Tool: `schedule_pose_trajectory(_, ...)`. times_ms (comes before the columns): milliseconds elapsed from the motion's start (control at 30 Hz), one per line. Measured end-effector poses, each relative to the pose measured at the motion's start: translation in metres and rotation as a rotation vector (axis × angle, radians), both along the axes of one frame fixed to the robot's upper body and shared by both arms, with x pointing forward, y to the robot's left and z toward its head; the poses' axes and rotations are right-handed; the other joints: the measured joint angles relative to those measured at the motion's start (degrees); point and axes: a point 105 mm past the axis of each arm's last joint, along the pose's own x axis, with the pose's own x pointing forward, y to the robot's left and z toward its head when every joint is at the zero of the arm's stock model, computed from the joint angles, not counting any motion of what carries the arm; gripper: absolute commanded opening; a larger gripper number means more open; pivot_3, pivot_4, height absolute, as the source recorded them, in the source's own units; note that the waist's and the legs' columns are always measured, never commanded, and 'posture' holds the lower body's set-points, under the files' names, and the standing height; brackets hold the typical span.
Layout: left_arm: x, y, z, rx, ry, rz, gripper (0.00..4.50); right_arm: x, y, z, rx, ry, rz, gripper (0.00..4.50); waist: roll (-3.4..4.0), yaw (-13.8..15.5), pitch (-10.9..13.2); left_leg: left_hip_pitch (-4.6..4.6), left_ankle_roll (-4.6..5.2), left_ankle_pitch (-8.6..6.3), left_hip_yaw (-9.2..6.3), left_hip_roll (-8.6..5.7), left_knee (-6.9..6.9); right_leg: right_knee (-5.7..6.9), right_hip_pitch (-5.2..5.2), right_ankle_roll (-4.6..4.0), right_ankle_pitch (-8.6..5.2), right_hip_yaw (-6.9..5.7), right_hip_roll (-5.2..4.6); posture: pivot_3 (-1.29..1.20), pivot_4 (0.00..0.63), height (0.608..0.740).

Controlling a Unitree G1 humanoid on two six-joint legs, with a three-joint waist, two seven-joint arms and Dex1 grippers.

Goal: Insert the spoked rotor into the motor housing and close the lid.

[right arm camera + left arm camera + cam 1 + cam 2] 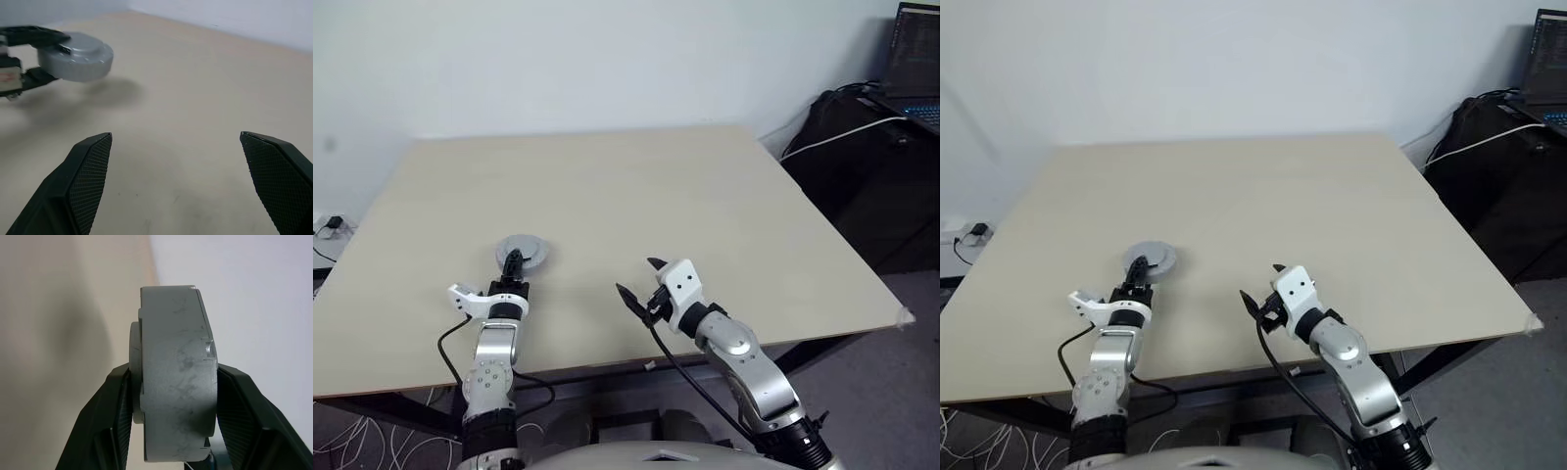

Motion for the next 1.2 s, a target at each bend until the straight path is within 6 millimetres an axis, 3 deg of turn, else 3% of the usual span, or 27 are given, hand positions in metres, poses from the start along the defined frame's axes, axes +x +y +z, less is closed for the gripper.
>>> schedule_pose_trajectory(400, 0.040, -0.007, -0.015, -0.023, 0.093, 0.019, 2.06, -0.002, -0.004, -0.008, -0.009, 0.021, -0.013, 4.50, -0.11, 0.3, 0.0, -0.02, -0.20, 0.14, 0.02, -0.01, 0.03, -0.01, 0.02, 0.19, 0.15, 0.01, 0.05, 0.00, 0.000, 0.740)
schedule_pose_trajectory(500, 0.043, -0.007, -0.025, -0.019, 0.151, 0.030, 2.06, -0.003, -0.004, -0.009, -0.008, 0.023, -0.009, 4.50, -0.12, 0.1, 0.0, -0.03, -0.21, 0.15, 0.03, 0.01, 0.03, -0.01, 0.04, 0.18, 0.17, 0.02, 0.06, 0.00, 0.000, 0.740)
schedule_pose_trajectory(667, 0.051, -0.009, -0.025, 0.002, 0.184, 0.038, 2.06, -0.002, -0.004, -0.008, -0.001, 0.025, -0.018, 4.50, -0.14, 0.2, 0.0, 0.01, -0.11, 0.16, 0.00, 0.01, 0.04, -0.01, 0.06, 0.19, 0.25, 0.01, 0.06, 0.00, 0.000, 0.740)
schedule_pose_trajectory(900, 0.047, -0.015, -0.029, 0.038, 0.257, 0.046, 4.34, -0.002, -0.003, -0.009, 0.006, 0.030, -0.021, 4.50, -0.13, 0.0, -0.2, 0.16, -0.05, 0.23, 0.02, 0.03, 0.04, 0.00, 0.21, 0.36, 0.17, 0.02, 0.06, 0.00, 0.000, 0.740)
schedule_pose_trajectory(1200, 0.036, -0.006, -0.030, 0.103, 0.322, 0.037, 4.46, 0.003, -0.001, -0.006, 0.020, 0.033, -0.028, 4.50, -0.13, -0.9, -0.3, 0.20, -0.06, 0.22, 0.06, 0.09, -0.01, 0.02, 0.17, 0.35, 0.21, 0.06, 0.12, 0.00, 0.000, 0.740)
